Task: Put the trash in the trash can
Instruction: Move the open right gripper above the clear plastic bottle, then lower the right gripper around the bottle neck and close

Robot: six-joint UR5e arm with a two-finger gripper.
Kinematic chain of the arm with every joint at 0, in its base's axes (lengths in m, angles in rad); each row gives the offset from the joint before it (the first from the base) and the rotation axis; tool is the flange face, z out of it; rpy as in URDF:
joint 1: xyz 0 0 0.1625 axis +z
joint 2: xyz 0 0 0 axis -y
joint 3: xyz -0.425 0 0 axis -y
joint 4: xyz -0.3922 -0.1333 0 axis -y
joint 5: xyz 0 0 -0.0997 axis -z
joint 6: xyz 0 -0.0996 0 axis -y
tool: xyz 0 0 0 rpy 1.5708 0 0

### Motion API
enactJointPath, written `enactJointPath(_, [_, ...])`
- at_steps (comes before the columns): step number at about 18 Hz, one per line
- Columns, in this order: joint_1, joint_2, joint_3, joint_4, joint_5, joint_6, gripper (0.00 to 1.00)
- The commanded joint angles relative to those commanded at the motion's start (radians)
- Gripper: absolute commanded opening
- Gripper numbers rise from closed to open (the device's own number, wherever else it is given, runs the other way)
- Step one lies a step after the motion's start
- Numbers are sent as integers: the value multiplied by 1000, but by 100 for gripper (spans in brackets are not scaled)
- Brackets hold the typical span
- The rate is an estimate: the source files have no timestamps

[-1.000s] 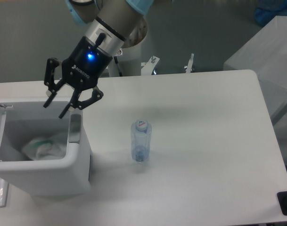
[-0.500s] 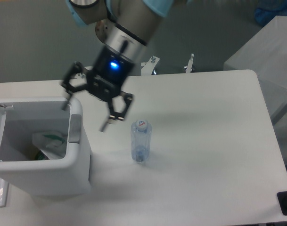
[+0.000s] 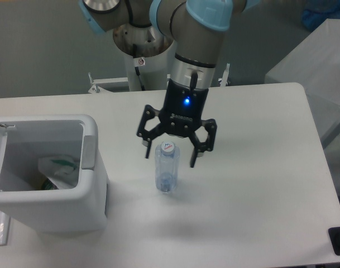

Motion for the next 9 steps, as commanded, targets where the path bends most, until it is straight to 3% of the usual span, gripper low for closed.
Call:
enactJointPath(3, [-2, -15, 46, -86, 48, 60, 100])
enactJointPath(6, [-5, -17, 31, -103, 140, 128, 100])
enactJointPath(9, [-47, -32, -13, -131, 141, 132, 100])
